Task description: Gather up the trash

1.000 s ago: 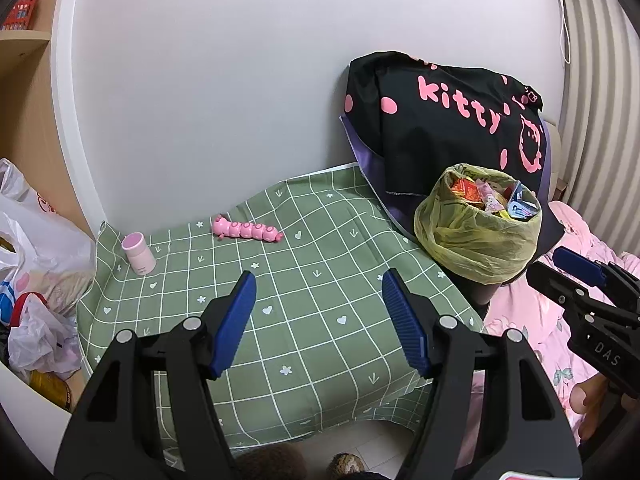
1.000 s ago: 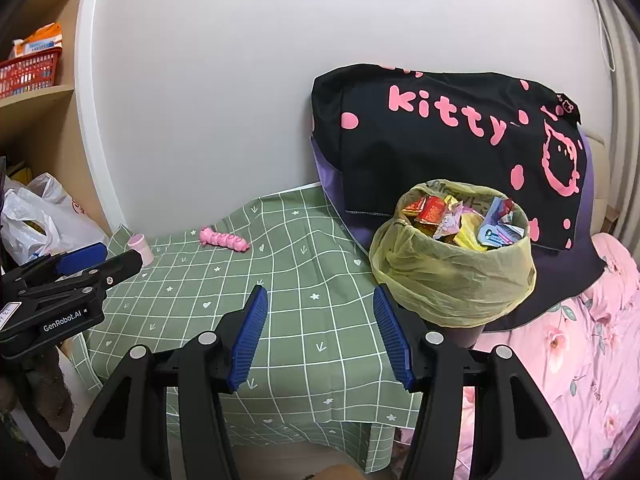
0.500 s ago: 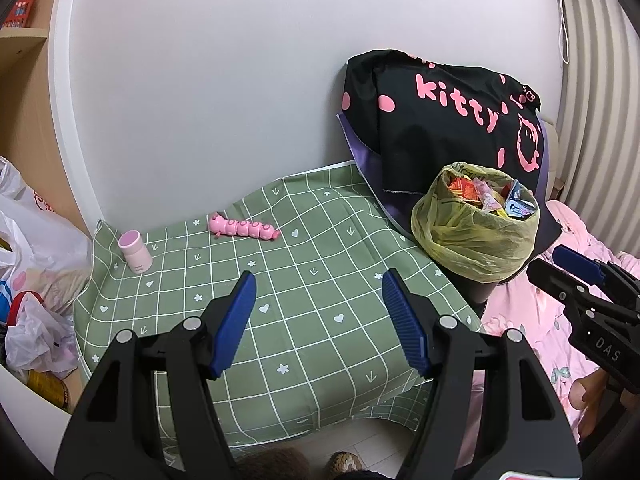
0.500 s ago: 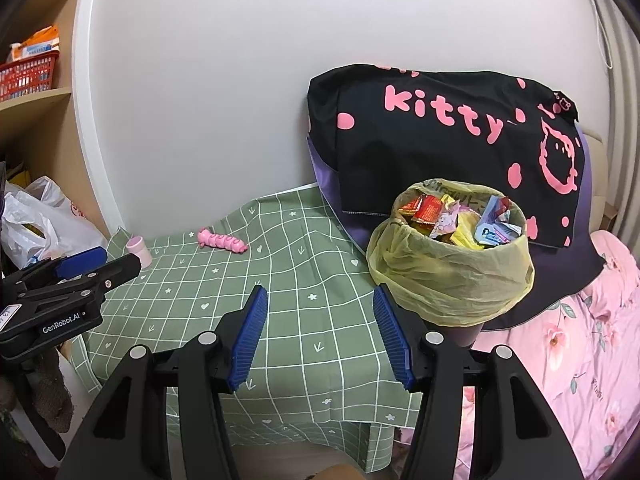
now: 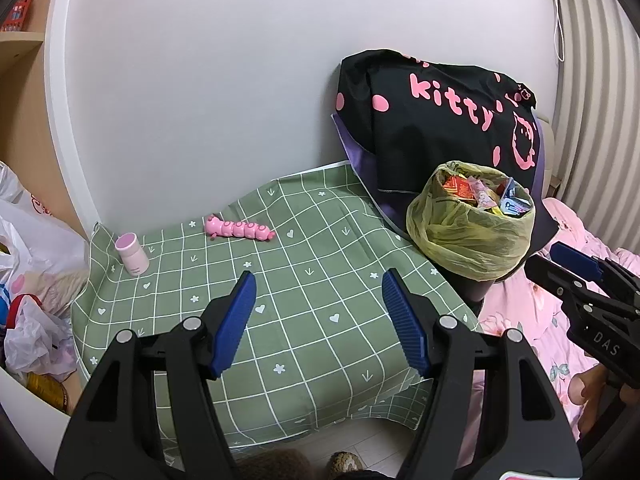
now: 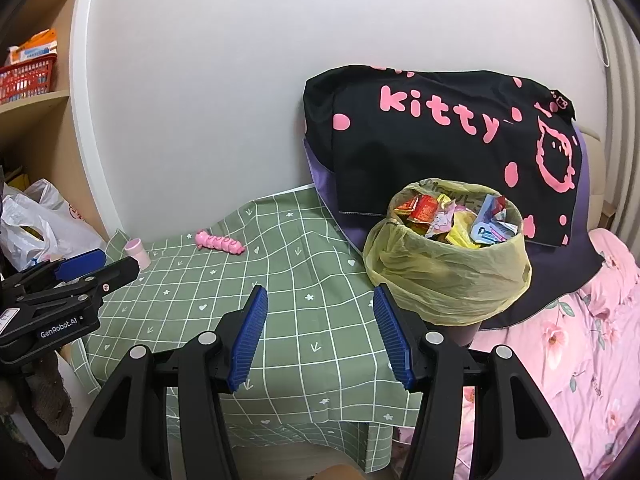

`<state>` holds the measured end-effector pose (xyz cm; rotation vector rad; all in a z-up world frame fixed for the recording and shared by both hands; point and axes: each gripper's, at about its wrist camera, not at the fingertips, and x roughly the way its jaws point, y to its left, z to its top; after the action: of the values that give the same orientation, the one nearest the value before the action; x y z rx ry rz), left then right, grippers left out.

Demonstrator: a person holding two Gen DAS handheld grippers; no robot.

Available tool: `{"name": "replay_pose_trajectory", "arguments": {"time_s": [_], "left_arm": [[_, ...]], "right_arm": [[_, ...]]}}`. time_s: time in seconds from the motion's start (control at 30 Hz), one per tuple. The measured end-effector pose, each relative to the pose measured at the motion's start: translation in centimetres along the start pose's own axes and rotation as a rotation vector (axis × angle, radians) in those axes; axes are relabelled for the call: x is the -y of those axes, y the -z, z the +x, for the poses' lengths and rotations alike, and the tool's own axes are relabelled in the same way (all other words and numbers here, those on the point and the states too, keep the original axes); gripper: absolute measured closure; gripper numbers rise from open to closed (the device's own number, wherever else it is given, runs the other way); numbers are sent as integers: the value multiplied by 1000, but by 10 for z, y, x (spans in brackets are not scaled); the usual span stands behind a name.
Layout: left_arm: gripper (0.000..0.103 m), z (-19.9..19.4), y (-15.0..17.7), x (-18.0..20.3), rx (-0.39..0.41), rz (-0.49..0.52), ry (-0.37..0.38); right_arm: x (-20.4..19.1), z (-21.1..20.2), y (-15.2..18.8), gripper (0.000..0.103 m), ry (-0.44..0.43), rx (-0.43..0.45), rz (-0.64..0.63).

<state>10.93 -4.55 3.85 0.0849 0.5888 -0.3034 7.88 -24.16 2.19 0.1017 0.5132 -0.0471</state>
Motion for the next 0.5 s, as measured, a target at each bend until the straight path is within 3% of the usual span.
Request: {"name": "replay_pose_trajectory", "arguments": {"time_s": [0.5], "left_arm": [[41,0,1,1,-3,-2,0]], "right_arm": [[0,1,-1,51,2,0,-3]]}}
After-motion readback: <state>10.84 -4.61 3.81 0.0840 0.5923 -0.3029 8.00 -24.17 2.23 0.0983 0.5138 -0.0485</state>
